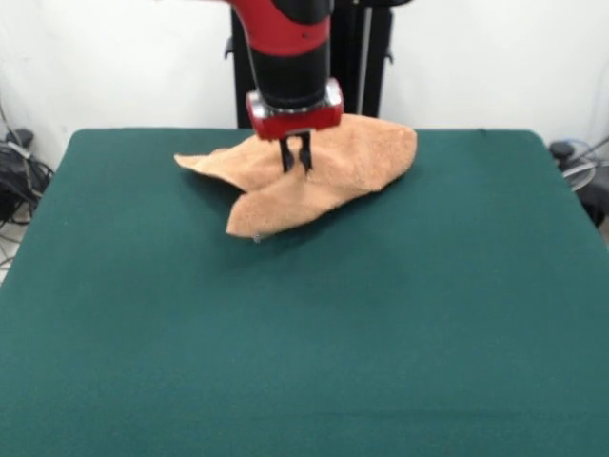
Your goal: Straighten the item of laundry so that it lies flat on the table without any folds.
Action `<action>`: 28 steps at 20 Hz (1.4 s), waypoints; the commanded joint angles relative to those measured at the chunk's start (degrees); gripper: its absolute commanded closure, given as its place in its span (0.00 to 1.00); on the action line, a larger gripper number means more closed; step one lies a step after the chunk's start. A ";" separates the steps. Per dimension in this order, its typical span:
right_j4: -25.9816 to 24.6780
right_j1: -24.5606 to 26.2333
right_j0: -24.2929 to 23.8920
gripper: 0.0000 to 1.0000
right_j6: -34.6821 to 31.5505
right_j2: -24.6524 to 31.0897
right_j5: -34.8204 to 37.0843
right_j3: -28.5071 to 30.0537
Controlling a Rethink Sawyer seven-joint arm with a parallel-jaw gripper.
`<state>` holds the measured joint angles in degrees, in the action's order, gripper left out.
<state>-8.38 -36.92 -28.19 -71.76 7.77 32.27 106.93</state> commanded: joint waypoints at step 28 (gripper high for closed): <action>1.12 -3.07 11.49 1.00 -19.12 -2.42 61.31 -49.00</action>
<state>-7.60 -38.87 -19.65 -71.76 6.09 80.61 71.82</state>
